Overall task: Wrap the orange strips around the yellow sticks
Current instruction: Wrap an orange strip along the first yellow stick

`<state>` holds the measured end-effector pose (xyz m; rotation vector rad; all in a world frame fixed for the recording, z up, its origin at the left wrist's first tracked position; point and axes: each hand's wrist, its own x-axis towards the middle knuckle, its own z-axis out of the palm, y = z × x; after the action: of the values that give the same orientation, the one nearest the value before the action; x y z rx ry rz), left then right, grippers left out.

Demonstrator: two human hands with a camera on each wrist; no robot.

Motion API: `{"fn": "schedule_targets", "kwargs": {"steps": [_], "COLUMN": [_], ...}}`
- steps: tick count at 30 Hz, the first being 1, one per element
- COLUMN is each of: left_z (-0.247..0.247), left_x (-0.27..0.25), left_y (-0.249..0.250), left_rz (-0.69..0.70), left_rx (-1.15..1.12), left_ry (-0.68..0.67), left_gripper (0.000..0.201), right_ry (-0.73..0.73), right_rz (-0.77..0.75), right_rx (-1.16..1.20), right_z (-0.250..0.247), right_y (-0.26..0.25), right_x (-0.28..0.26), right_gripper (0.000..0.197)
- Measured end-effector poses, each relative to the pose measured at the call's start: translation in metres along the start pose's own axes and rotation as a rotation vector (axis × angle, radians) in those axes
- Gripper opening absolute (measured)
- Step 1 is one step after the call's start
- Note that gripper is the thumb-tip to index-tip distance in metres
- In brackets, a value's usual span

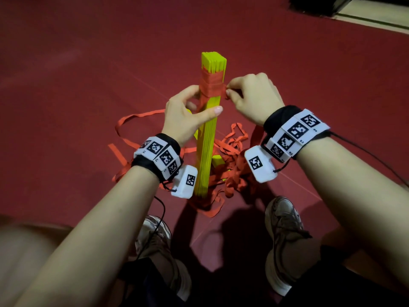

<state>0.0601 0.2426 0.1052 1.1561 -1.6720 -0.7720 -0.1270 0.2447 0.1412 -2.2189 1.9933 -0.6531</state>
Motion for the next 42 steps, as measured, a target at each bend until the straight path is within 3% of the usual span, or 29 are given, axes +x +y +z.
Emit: {"fn": "schedule_targets", "kwargs": {"steps": [4,10,16,20,24,28,31,34,38,42], "left_z": [0.004,0.006,0.008,0.011,0.013,0.012,0.018,0.025,0.021,0.011], "left_x": [-0.002,0.003,0.005,0.006,0.006,0.004,-0.005,-0.014,-0.014,-0.012], "left_y": [0.007,0.003,-0.001,0.000,0.003,0.007,0.011,0.018,0.011,0.005], "left_rz": [-0.031,-0.055,-0.035,-0.023,-0.038,-0.028,-0.008,-0.016,0.037,0.109], "left_rx": [-0.102,-0.188,-0.039,0.024,0.097,0.207,0.352,0.473,0.502,0.230], "left_ry": [-0.108,-0.105,0.032,0.098,0.132,0.130,0.196,0.214,0.169,0.066], "left_gripper": [0.038,0.068,0.046,0.044,0.056,0.031,0.019,0.041,0.054,0.061], "right_ry": [-0.002,0.002,0.005,0.018,0.020,0.025,0.019,0.065,0.100,0.052], "right_rz": [0.029,0.058,0.001,-0.109,-0.076,-0.069,0.002,0.026,0.056,0.004], "right_rx": [-0.052,-0.068,0.023,-0.003,-0.009,0.014,0.016,-0.005,0.014,0.203], "right_z": [0.001,-0.003,-0.025,-0.028,-0.026,-0.024,-0.020,-0.016,-0.012,-0.018], "right_y": [0.004,0.005,-0.003,-0.022,-0.022,-0.028,-0.036,-0.040,-0.031,-0.010], "right_x": [-0.001,-0.005,-0.005,-0.008,-0.010,-0.016,-0.020,-0.019,-0.011,-0.003], "right_gripper": [0.029,0.028,0.033,0.028,0.031,0.037,0.057,0.054,0.047,0.051]}}
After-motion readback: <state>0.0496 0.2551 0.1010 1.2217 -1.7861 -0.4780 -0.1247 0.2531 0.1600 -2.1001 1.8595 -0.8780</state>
